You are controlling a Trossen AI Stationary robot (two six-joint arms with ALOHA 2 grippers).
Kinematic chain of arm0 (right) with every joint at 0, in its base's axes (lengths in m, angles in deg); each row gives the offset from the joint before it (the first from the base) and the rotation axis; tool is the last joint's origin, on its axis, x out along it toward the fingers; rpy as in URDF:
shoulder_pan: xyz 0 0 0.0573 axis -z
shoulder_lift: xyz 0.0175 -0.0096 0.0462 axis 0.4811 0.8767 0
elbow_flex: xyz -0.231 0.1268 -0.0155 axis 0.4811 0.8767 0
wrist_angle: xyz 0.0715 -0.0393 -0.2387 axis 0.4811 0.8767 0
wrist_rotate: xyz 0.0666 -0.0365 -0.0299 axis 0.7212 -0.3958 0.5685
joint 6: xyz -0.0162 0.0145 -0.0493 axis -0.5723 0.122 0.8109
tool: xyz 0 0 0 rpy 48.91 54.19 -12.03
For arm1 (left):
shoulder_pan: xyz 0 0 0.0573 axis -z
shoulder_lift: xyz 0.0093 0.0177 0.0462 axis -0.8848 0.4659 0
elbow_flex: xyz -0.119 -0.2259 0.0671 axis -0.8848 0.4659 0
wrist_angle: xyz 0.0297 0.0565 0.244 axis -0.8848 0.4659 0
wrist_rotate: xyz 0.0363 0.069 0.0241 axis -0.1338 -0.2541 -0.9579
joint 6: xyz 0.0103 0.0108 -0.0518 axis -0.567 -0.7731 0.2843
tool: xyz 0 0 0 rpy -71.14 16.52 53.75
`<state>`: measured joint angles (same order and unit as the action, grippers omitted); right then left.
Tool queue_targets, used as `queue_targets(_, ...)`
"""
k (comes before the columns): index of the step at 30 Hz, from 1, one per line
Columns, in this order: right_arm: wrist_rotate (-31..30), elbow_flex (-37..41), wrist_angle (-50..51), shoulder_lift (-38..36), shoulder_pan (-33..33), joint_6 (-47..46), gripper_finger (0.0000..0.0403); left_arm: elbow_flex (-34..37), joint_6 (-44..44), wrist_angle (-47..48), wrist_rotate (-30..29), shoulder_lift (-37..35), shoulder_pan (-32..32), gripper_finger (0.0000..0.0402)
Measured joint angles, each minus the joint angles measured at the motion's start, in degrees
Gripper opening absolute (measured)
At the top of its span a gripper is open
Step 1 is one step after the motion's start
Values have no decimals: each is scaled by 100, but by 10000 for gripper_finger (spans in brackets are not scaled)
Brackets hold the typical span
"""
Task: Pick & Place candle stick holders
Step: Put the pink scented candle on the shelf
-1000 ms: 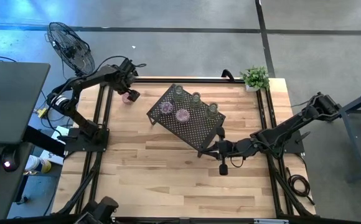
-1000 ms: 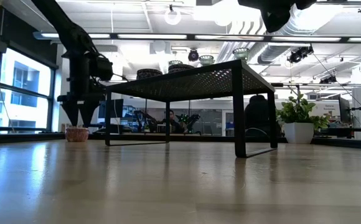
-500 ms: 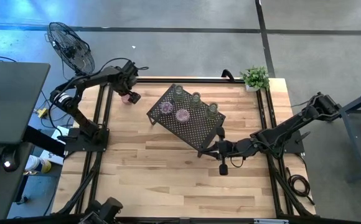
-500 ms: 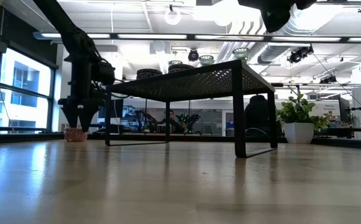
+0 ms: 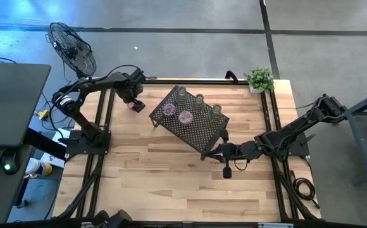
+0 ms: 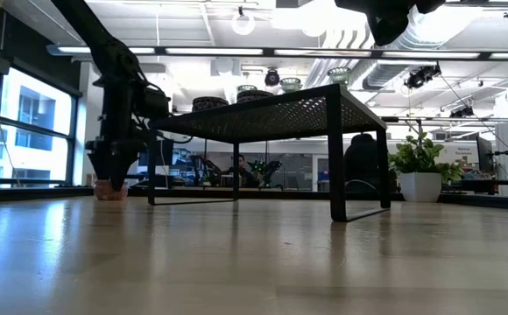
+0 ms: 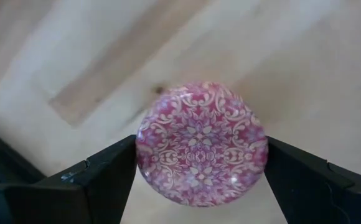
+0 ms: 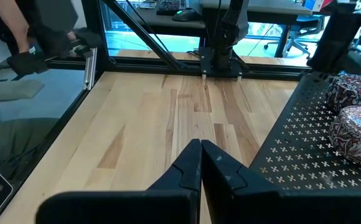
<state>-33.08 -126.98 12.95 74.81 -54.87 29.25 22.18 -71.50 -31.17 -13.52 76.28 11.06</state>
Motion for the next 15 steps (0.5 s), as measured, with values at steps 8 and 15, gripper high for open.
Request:
queue_targets(8, -8, 0, 0, 0, -62, 0, 0, 248, 0, -249, -207, 0, 296, 323)
queue_targets(15, -29, 0, 0, 0, -101, 0, 0, 244, -17, -235, -290, -2, 296, 294)
